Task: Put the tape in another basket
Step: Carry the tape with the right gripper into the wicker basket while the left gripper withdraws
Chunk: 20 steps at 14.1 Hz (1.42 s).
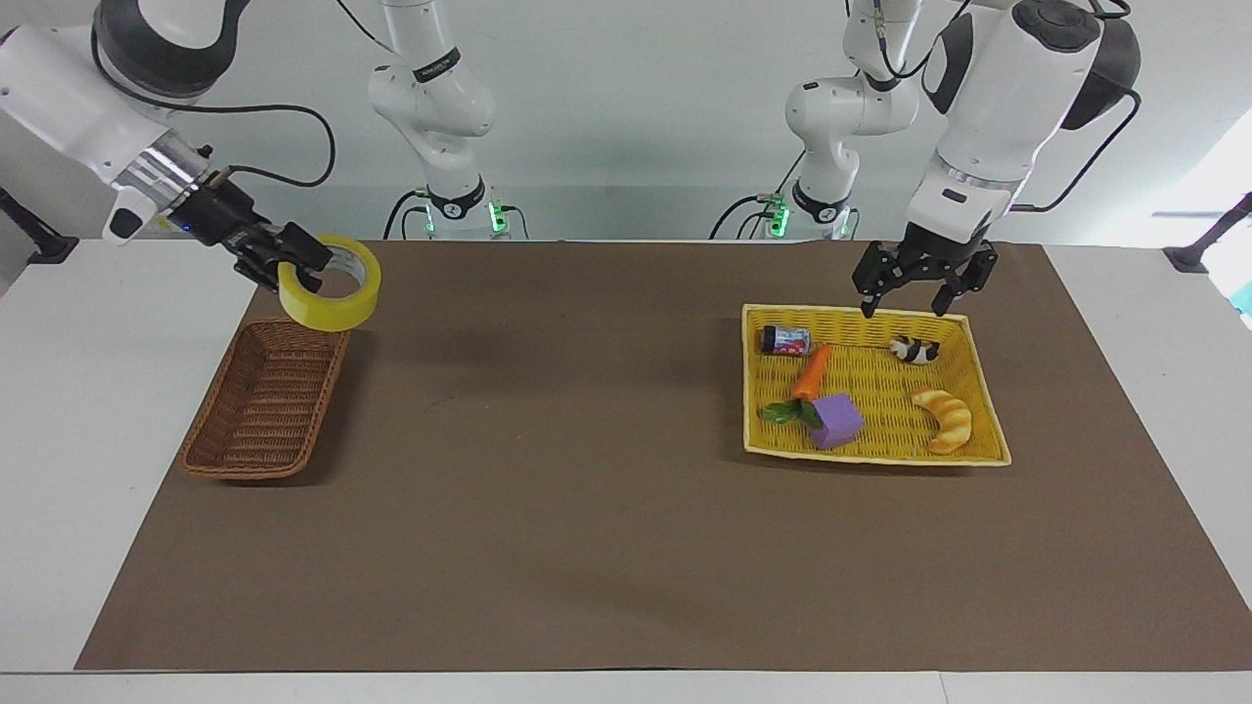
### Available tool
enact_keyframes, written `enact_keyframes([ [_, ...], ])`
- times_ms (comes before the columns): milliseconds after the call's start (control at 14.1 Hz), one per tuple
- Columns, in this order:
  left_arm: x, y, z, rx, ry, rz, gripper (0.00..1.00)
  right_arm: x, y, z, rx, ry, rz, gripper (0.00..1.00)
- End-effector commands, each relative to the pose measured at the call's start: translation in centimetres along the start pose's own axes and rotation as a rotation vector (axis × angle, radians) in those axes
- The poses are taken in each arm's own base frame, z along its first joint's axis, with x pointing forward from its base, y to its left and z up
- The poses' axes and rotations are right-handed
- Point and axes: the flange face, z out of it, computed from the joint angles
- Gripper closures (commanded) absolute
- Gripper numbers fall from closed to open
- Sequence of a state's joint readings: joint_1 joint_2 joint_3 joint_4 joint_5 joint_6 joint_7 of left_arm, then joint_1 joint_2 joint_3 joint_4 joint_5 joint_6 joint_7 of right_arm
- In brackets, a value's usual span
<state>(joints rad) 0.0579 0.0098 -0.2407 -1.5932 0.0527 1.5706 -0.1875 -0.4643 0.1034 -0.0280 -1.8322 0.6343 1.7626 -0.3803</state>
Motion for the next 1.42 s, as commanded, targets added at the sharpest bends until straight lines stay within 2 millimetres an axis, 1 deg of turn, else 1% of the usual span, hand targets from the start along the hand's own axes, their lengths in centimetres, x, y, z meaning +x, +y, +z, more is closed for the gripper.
enact_keyframes([
  [0, -0.9, -3.0, -2.0, 0.014, -0.008, 0.044, 0.00, 1.2, 3.2, 0.8, -0.022, -0.004, -0.022, 1.00],
  [71, -1.4, -3.4, -2.0, -0.001, -0.009, 0.047, 0.00, 1.6, 4.6, 1.4, -0.038, -0.004, -0.055, 1.00],
  [142, -1.7, -3.3, -1.6, -0.011, -0.007, 0.044, 0.00, 2.0, 5.8, 2.4, -0.050, -0.008, -0.083, 1.00],
  [284, -1.7, -3.5, -1.7, -0.011, 0.003, 0.056, 0.00, 2.4, 8.2, 4.0, -0.085, -0.034, -0.124, 1.00],
  [355, -1.7, -3.7, -1.7, -0.011, 0.002, 0.057, 0.00, 2.3, 10.4, 4.7, -0.082, -0.046, -0.135, 1.00],
  [427, -1.7, -3.7, -1.7, -0.011, 0.002, 0.057, 0.00, 2.5, 11.7, 5.3, -0.089, -0.041, -0.156, 1.00],
  [569, -1.8, -3.7, -1.8, -0.011, 0.002, 0.058, 0.00, 2.4, 12.7, 6.2, -0.092, -0.046, -0.156, 1.00],
  [711, -1.8, -3.8, -1.7, -0.013, -0.008, 0.072, 0.00, 2.3, 13.9, 7.4, -0.085, -0.062, -0.140, 1.00],
  [782, -1.8, -3.7, -1.8, -0.046, -0.007, 0.063, 0.00, 2.2, 14.3, 7.9, -0.081, -0.071, -0.132, 1.00],
  [924, -1.4, -4.9, -2.2, -0.125, 0.006, 0.018, 0.00, 1.9, 14.5, 8.5, -0.081, -0.084, -0.126, 1.00],
  [995, -1.5, -4.8, -2.5, -0.127, 0.010, 0.028, 0.00, 1.6, 14.5, 8.8, -0.079, -0.091, -0.126, 1.00],
  [1066, -1.6, -4.5, -2.5, -0.122, 0.009, 0.037, 0.00, 1.5, 14.5, 8.7, -0.080, -0.091, -0.128, 0.75],
  [1137, -1.7, -4.4, -2.5, -0.117, 0.006, 0.041, 0.00, 1.5, 14.5, 8.7, -0.079, -0.092, -0.130, 0.30],
  [1209, -1.8, -4.5, -2.3, -0.099, 0.003, 0.044, 0.00, 1.6, 14.5, 8.6, -0.076, -0.094, -0.131, 0.00],
  [1351, -1.9, -4.6, -2.3, -0.075, 0.000, 0.067, 0.00, 1.7, 14.6, 8.0, -0.076, -0.089, -0.163, 0.00],
])
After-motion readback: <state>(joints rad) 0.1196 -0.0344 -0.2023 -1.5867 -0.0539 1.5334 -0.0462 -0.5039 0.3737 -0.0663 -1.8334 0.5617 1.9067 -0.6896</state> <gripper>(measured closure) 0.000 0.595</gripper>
